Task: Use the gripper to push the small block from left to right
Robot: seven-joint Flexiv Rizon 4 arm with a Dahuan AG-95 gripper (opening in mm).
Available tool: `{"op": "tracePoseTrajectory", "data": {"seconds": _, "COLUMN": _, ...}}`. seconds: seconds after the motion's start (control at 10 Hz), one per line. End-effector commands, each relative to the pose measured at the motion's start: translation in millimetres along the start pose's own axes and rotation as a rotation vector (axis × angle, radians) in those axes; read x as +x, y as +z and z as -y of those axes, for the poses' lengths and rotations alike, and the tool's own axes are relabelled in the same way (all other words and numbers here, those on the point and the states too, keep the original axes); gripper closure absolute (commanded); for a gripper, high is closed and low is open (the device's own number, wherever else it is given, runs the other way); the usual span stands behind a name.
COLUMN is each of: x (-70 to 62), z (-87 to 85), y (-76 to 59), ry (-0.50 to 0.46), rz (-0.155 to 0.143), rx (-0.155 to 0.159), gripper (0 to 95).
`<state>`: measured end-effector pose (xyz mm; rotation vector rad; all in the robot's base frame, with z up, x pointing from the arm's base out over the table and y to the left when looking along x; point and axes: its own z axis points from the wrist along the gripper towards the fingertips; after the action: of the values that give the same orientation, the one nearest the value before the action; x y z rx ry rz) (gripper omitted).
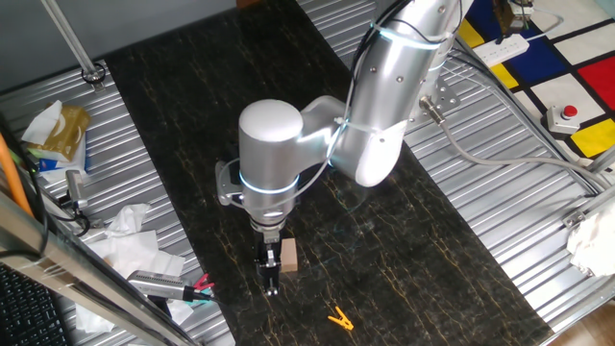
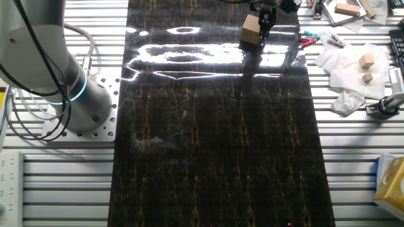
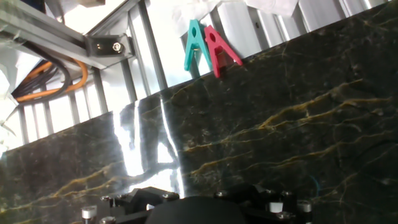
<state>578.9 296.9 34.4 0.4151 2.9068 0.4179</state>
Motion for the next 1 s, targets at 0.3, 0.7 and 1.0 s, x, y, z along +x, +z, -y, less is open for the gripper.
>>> {"op": "tracePoseTrajectory", "data": {"seconds": 0.3, "x": -0.2, "z": -1.6, "y": -1.1, "ry": -0.011, "rz": 0.002, "rx": 0.011, "gripper": 0.0}}
{"op": "tracePoseTrajectory", "data": {"seconds": 0.7, "x": -2.9, "z": 3.4, "y": -5.5, "ry": -0.107, "rz": 0.015, "rx": 0.083, "gripper": 0.0}}
{"op": "tracePoseTrajectory", "data": {"seconds": 1.0, "x": -9.6, "z": 16.7, "y": -16.5, "ry": -0.152, "rz": 0.011, "rx": 0.09, "gripper": 0.0}}
